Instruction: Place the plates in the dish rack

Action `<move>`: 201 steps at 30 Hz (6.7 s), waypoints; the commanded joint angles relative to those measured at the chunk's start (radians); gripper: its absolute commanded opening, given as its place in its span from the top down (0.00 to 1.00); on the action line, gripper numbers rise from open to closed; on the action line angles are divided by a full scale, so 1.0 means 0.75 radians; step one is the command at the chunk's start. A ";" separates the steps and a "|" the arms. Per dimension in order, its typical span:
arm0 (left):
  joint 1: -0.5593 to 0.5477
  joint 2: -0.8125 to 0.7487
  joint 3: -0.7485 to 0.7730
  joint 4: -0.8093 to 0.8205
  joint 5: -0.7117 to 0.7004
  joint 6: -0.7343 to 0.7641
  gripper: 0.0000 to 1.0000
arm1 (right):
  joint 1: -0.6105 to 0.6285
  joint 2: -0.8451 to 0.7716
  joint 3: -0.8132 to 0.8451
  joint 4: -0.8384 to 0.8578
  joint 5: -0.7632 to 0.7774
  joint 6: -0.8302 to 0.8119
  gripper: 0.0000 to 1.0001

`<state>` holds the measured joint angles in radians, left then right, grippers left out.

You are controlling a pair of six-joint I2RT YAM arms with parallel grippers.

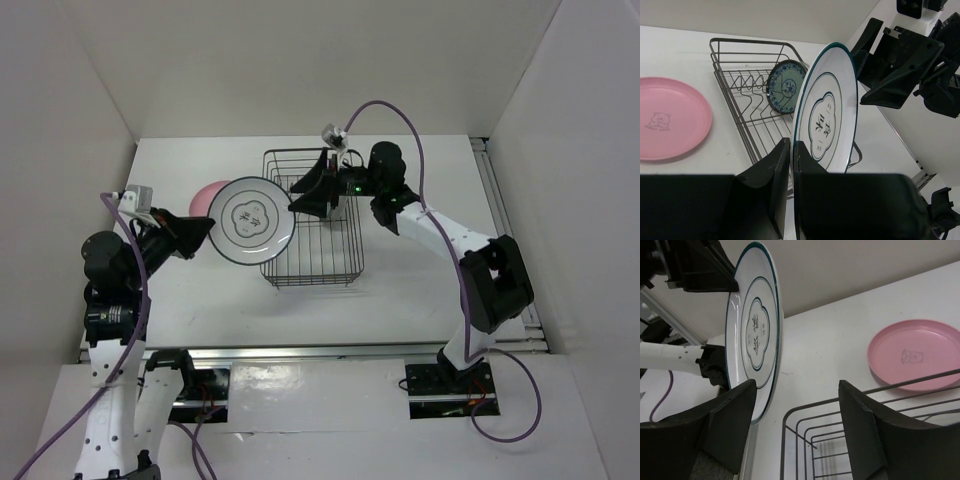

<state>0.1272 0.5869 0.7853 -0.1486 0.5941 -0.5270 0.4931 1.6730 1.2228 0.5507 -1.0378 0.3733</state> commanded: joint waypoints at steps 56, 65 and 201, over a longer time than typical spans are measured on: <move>0.014 0.455 0.199 -0.583 -0.919 -0.187 0.00 | 0.400 0.219 0.762 -1.278 2.864 -0.117 1.00; 0.014 0.467 0.199 -0.583 -0.870 -0.187 0.00 | 0.457 0.350 0.838 -1.388 2.987 -0.029 1.00; 0.014 0.430 0.162 -0.546 -0.778 -0.162 0.00 | 0.420 0.682 0.965 -1.520 2.785 0.175 0.80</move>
<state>0.1333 0.9257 0.9096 -0.5949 0.0055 -0.6586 0.8131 2.1761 1.9221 -0.5739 1.0302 0.4740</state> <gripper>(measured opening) 0.999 0.190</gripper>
